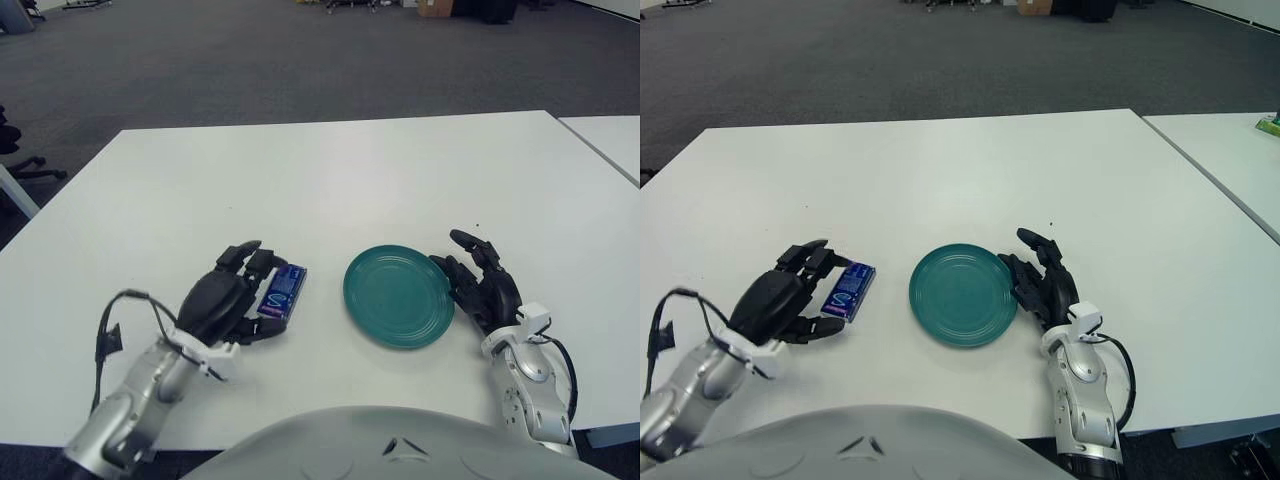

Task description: Put the gum into the plate.

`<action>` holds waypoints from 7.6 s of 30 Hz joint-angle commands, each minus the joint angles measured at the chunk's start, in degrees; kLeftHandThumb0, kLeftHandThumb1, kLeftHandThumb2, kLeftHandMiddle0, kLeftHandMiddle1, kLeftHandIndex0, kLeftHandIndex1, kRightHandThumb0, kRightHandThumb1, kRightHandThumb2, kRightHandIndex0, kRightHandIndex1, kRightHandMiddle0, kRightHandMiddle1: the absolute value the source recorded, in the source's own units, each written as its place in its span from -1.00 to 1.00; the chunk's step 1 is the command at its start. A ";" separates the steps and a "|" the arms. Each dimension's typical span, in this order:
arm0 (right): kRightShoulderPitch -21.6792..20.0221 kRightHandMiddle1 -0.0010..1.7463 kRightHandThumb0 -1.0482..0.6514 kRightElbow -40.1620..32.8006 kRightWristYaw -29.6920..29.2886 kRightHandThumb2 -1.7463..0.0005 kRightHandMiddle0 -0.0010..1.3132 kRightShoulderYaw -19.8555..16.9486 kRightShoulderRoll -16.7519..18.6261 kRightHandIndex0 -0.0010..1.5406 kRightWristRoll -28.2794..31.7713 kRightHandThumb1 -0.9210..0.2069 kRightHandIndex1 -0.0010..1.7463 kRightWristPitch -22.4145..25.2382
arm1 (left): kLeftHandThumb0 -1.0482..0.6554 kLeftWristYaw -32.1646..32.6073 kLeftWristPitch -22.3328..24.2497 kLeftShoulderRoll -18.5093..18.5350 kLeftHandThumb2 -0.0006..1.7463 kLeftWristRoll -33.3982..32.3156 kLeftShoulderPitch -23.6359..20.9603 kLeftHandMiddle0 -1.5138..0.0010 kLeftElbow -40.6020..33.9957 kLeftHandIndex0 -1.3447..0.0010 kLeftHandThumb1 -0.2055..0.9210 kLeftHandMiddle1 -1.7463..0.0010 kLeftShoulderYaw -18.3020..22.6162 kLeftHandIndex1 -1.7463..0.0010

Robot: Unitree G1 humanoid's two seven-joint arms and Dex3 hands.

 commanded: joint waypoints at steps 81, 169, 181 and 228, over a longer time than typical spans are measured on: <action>3.47 -0.09 -0.34 5.90 -1.26 0.28 -1.00 2.52 1.68 -0.38 0.67 -1.00 -0.41 0.61 | -1.00 -34.67 -21.75 6.97 -0.50 -5.57 -31.60 1.00 22.66 1.00 1.00 1.00 -3.84 1.00; 3.57 -0.09 -0.31 5.46 -1.96 0.30 -1.00 2.58 2.28 -0.37 0.73 -1.00 -0.41 0.94 | -1.00 -40.12 -6.58 5.15 -0.59 2.39 -25.58 1.00 14.60 1.00 1.00 1.00 -6.93 1.00; 3.73 -0.07 -0.30 5.17 -2.05 0.32 -1.00 2.13 2.66 -0.37 1.62 -1.00 -0.40 1.46 | -1.00 -39.27 -5.85 4.38 -0.61 4.24 -25.77 1.00 15.42 1.00 1.00 1.00 -7.13 1.00; 4.16 -0.03 -0.32 3.80 -1.94 0.31 -1.00 1.84 1.42 -0.39 1.94 -1.00 -0.39 2.97 | -1.00 -31.43 -2.65 0.11 -0.59 10.30 -24.35 1.00 20.29 1.00 1.00 1.00 -11.12 1.00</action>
